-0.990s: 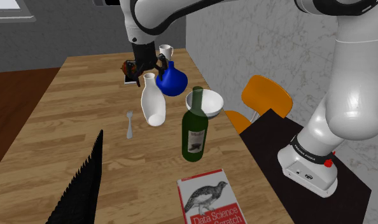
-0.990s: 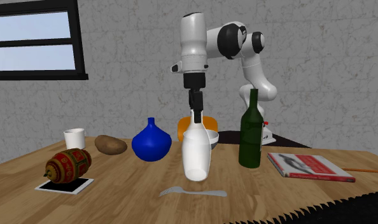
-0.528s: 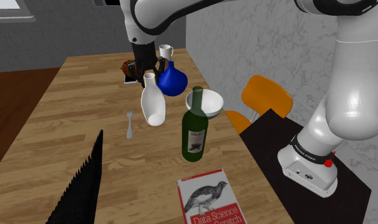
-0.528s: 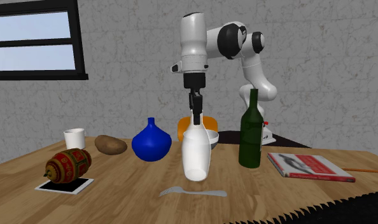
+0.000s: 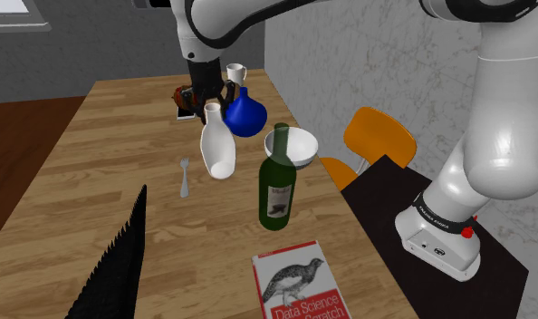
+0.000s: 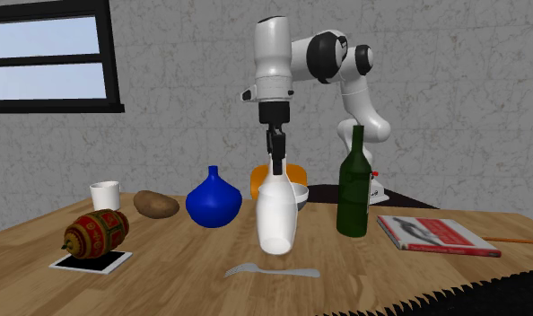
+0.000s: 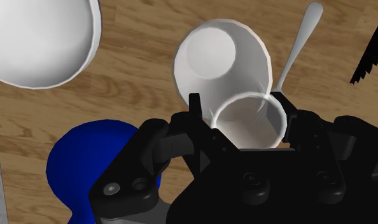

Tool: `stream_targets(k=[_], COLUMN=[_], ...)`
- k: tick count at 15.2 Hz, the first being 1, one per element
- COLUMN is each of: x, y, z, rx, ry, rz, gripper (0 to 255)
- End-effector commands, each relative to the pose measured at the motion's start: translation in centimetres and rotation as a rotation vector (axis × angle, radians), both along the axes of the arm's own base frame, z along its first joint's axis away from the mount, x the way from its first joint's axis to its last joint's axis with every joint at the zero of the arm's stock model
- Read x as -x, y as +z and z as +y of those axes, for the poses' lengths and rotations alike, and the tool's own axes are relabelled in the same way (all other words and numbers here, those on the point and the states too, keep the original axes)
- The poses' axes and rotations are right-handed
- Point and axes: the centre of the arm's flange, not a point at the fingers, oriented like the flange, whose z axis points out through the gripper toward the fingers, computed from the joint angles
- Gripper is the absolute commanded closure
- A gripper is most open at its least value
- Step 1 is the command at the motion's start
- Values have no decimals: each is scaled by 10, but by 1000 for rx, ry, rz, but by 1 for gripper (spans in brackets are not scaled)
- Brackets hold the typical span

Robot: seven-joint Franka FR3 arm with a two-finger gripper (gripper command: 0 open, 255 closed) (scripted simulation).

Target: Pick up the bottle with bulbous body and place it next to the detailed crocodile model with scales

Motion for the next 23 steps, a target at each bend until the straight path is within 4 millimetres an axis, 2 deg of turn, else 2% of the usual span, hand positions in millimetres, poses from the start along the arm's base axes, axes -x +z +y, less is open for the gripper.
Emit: stream_targets(k=[1,23], x=[0,0], y=[7,124], z=[0,0], rx=[0,0], ry=[0,0], rz=[0,0], gripper=[255,255])
